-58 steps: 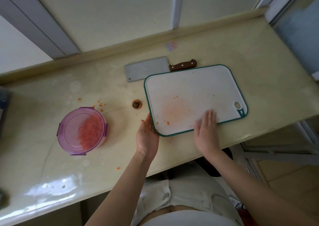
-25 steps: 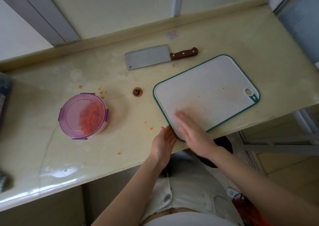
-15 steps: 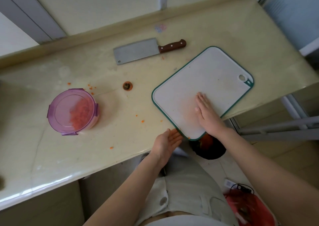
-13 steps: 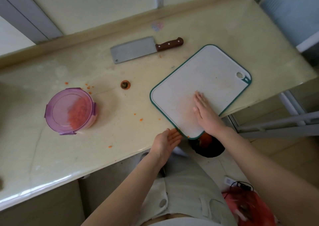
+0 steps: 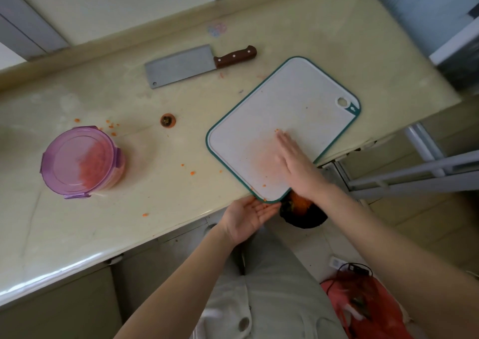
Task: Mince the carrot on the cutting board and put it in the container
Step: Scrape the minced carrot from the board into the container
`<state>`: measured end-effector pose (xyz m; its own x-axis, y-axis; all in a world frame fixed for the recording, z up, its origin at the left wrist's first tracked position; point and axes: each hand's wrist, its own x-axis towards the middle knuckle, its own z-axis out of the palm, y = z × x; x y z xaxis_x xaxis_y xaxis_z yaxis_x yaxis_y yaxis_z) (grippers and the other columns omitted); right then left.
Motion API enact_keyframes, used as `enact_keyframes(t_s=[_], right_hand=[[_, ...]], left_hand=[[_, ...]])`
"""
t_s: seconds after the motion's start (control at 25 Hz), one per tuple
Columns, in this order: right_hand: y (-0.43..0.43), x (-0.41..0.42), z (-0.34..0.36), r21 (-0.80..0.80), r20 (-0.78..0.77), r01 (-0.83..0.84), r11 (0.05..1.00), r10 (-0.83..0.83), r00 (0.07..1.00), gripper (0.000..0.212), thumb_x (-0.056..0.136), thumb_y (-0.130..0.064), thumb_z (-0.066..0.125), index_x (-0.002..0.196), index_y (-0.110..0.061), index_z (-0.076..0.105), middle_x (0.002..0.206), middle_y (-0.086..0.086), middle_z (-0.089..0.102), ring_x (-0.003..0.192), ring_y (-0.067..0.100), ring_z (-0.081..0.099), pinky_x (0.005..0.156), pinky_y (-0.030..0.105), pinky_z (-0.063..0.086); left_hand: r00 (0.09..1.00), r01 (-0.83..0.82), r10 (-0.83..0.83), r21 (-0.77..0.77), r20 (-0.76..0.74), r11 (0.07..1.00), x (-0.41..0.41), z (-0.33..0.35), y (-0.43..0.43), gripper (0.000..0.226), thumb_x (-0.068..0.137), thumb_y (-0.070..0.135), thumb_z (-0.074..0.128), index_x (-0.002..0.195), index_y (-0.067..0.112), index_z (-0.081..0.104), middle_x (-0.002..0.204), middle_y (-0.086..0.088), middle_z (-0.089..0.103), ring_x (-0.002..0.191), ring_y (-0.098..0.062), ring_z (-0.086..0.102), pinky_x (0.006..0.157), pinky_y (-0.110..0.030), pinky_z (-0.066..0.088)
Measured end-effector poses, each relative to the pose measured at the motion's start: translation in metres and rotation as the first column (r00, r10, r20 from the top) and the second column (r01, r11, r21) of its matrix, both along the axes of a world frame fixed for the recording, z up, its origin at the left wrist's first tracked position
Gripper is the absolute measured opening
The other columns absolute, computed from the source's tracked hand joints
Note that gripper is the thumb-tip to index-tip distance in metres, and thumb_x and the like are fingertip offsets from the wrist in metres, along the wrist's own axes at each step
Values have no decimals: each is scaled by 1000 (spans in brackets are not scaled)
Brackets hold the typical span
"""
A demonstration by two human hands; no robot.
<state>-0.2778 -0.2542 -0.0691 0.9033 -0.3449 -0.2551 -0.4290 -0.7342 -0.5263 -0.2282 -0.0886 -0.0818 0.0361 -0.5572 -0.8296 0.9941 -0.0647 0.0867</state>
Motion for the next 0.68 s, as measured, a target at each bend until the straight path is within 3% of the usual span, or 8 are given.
enact_keyframes(t_s=[0.12,0.24,0.32,0.44,0.52,0.6,0.68], right_hand=[[-38,37,-13,-27,-135,39,999,-42,990,55,105,-26,22,151,-5,1,160,7,-6,147,16,-8,115,22,-8],[-21,30,-18,-96,-161,-108,989,92,983,54,105,-26,19,151,-3,-1,159,12,-10,146,19,-13,113,24,-13],[16,-8,-14,-85,-76,-300,950,294,953,53,105,-24,17,151,-5,0,159,10,-10,145,16,-15,113,23,-15],[45,-56,-2,52,25,-525,850,524,851,52,103,-27,21,151,-8,12,159,2,3,146,7,-5,118,21,-4],[28,-42,-1,48,24,-438,898,438,899,51,103,-24,25,149,-4,20,158,7,14,146,11,5,117,16,-2],[5,-16,-3,10,-65,-195,981,195,979,53,103,-25,24,151,-4,12,159,10,5,147,16,-1,114,16,-8],[7,-11,-8,-95,-170,-181,979,163,972,59,100,-36,8,151,-5,0,159,10,-8,146,18,-12,114,22,-12]], left_hand=[[1000,-10,10,4,-2,1000,0,-2,-1,38,99,15,28,107,-11,54,95,-28,67,79,-37,69,90,-45,48],[1000,-10,10,16,-5,1000,2,-6,-1,40,98,14,27,108,-12,55,97,-28,66,81,-38,68,96,-47,42],[1000,-12,12,11,-12,1000,3,-7,0,40,97,14,28,100,-11,59,91,-26,67,78,-35,69,87,-42,52],[1000,-17,16,33,19,999,4,-5,2,36,97,11,27,87,-4,58,70,-16,66,62,-25,67,64,-32,58],[1000,-22,21,29,9,999,4,-6,2,42,97,11,25,88,-9,62,79,-23,67,73,-32,68,80,-38,55],[1000,-12,13,20,-18,1000,6,-9,0,44,98,13,25,100,-14,59,96,-30,65,95,-42,61,101,-46,40],[1000,-12,13,20,-19,1000,6,-8,1,43,98,13,25,102,-14,58,97,-29,65,98,-41,60,101,-46,40]])
